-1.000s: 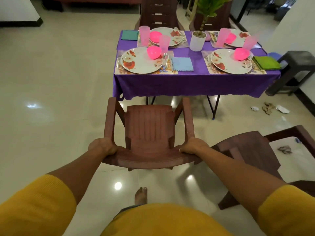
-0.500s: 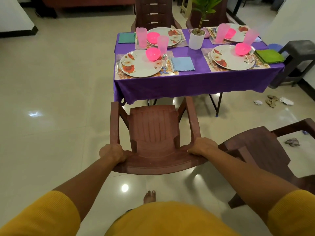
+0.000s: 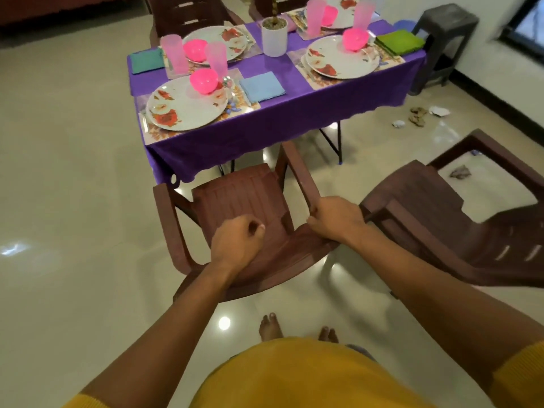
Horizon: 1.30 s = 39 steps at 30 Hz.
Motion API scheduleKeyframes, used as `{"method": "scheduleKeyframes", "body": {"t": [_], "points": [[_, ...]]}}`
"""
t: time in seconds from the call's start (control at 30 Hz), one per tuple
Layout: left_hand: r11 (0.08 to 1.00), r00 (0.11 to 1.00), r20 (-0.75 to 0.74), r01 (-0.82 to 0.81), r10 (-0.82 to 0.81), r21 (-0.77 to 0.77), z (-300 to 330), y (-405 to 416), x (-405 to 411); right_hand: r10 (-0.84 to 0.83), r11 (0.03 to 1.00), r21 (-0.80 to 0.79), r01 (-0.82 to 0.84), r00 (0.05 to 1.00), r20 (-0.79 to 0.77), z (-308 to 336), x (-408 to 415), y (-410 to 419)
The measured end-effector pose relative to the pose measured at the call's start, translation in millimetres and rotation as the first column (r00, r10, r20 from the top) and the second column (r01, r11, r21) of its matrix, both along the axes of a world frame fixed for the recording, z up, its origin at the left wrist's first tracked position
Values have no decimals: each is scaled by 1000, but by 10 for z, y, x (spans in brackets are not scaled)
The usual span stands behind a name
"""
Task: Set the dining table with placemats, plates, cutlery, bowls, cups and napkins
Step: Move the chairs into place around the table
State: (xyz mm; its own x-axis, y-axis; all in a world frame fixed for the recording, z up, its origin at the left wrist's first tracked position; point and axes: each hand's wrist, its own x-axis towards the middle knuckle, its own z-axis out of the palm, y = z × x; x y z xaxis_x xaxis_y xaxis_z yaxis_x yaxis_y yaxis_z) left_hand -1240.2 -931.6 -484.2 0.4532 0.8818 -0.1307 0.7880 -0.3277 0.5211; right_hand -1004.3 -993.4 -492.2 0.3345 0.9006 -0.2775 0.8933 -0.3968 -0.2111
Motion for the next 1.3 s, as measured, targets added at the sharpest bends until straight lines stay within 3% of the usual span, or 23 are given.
{"method": "scheduleKeyframes", "body": {"t": [0.1, 0.23, 0.37, 0.53, 0.77, 0.9, 1.1, 1.3], "points": [[995, 986, 137, 103, -100, -15, 110, -96, 205, -60, 996, 63, 66, 995, -85, 139, 70, -281], [978, 971, 161, 192, -177, -84, 240, -338, 508, -92, 981, 149, 122, 977, -192, 309, 212, -768], [944, 937, 236, 296, -257, -147, 272, -682, 863, -228, 946, 145, 289, 914, -337, 300, 411, -1362], [898, 927, 245, 347, -285, -271, 202, -1291, 1311, -359, 884, 145, 444, 845, -398, 319, 726, -2082], [815, 900, 201, 435, -386, -383, 202, -2374, 2228, -496, 772, 190, 607, 761, -417, 475, 1500, -3333], [783, 895, 185, 444, -405, -435, 180, -2860, 2758, -527, 761, 202, 617, 769, -363, 568, 1969, -3955], [649, 850, 292, 524, -439, -552, 256, -3568, 3504, -584, 700, 245, 671, 734, -346, 615, 2419, -4685], [605, 803, 352, 594, -481, -529, 84, -3881, 4281, -610, 670, 308, 676, 737, -291, 547, 3013, -4932]]}}
